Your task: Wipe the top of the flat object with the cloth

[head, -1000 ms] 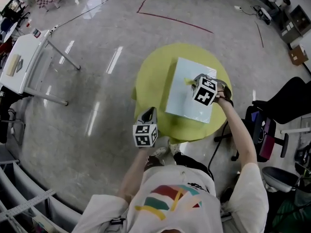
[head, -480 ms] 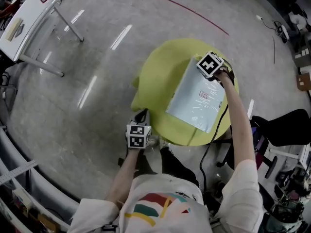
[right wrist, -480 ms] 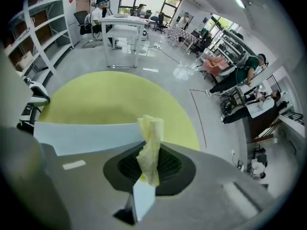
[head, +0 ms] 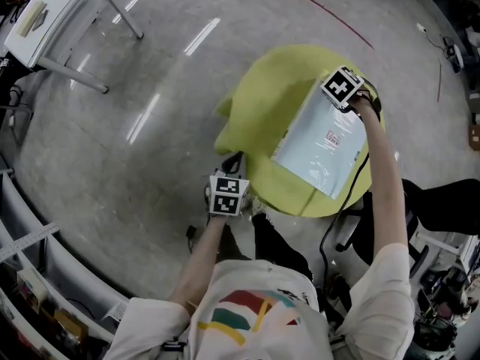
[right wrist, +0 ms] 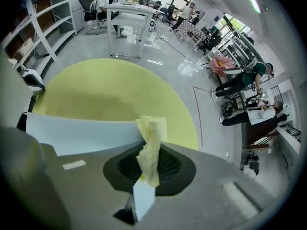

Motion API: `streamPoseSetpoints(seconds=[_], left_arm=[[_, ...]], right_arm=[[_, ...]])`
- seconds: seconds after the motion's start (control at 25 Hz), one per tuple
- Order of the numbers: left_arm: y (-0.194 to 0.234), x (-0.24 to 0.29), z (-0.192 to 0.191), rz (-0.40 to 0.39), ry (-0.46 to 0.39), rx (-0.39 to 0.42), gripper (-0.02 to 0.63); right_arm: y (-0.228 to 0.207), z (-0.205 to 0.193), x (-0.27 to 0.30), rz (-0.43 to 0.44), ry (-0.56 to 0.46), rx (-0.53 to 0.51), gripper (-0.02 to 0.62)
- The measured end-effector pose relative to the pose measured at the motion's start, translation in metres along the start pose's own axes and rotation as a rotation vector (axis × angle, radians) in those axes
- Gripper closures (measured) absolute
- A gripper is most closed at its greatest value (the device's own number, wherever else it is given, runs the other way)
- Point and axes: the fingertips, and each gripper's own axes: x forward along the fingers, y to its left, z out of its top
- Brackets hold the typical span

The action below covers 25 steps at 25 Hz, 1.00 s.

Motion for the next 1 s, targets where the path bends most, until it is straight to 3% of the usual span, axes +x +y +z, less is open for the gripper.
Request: streamPoseSetpoints(seconds=[0.24, 0.56, 1.0], left_arm=[[0.001, -0.003, 0.001, -0.030, 0.031, -0.028, 0.592], [-0.003, -0.022, 0.034, -0.044, -0.064, -0.035, 0.592], [-0.014, -0.045, 0.041, -0.094, -0.098, -0.003, 0.592]], right_arm=[[0.047, 0.008, -0.020, 0.052, -0.024, -0.020, 0.566], [0.157, 0.005, -0.056, 0.170, -0.117, -0.108, 0.568], [0.275, 0.002, -0.091, 0.279, -0.095, -0.205, 0.568]])
